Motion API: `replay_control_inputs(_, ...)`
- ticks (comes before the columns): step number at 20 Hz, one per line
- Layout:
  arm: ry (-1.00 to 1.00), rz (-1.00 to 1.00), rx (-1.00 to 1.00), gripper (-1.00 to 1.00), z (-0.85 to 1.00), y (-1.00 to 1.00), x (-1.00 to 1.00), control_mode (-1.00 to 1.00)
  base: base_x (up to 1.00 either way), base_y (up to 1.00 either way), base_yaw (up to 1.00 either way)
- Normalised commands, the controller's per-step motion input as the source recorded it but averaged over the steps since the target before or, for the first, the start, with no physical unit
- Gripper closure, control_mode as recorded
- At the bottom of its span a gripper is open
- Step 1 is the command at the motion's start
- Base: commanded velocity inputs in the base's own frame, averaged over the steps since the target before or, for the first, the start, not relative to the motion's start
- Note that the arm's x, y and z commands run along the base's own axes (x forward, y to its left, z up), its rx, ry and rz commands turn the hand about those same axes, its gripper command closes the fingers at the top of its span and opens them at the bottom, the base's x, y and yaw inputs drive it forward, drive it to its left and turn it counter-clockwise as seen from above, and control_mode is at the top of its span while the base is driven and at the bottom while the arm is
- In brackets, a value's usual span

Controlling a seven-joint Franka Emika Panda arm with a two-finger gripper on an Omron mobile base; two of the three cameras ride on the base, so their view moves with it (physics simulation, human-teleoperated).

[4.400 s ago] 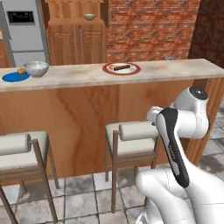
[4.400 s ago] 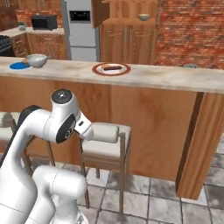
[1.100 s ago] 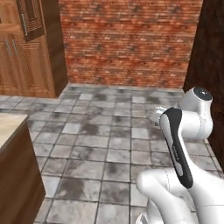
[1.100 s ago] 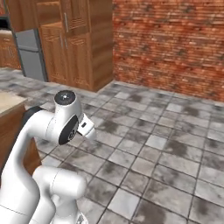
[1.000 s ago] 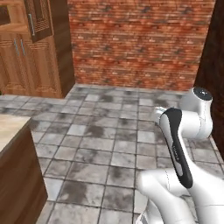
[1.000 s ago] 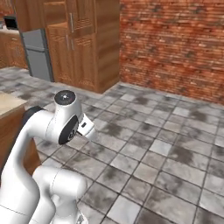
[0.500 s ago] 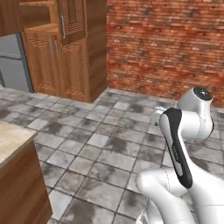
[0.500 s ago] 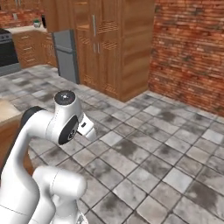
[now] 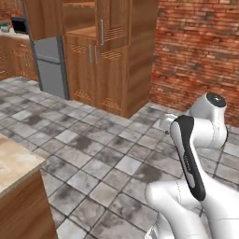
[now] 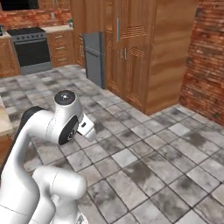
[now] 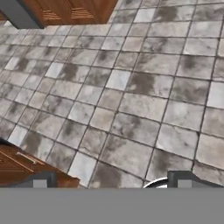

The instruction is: Take the smaller bowl and place it next to the appetizer plate on the dining counter , and place the larger bowl next to the plate with cooked food.

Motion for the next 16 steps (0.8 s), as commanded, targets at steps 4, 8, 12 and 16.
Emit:
replay_control_inputs(4, 0.00, 0.00, 0.00, -1.00, 0.00, 0.00, 0.00, 1.00, 1.00, -0.15, 0.42)
replay_control_inputs(8, 0.00, 0.00, 0.00, -1.00, 0.00, 0.00, 0.00, 1.00, 1.00, -0.16, 0.44)
replay_control_inputs(12, 0.00, 0.00, 0.00, -1.00, 0.00, 0.00, 0.00, 1.00, 1.00, -0.16, 0.46)
replay_control_inputs(16, 0.00, 0.00, 0.00, -1.00, 0.00, 0.00, 0.00, 1.00, 1.00, -0.15, 0.45)
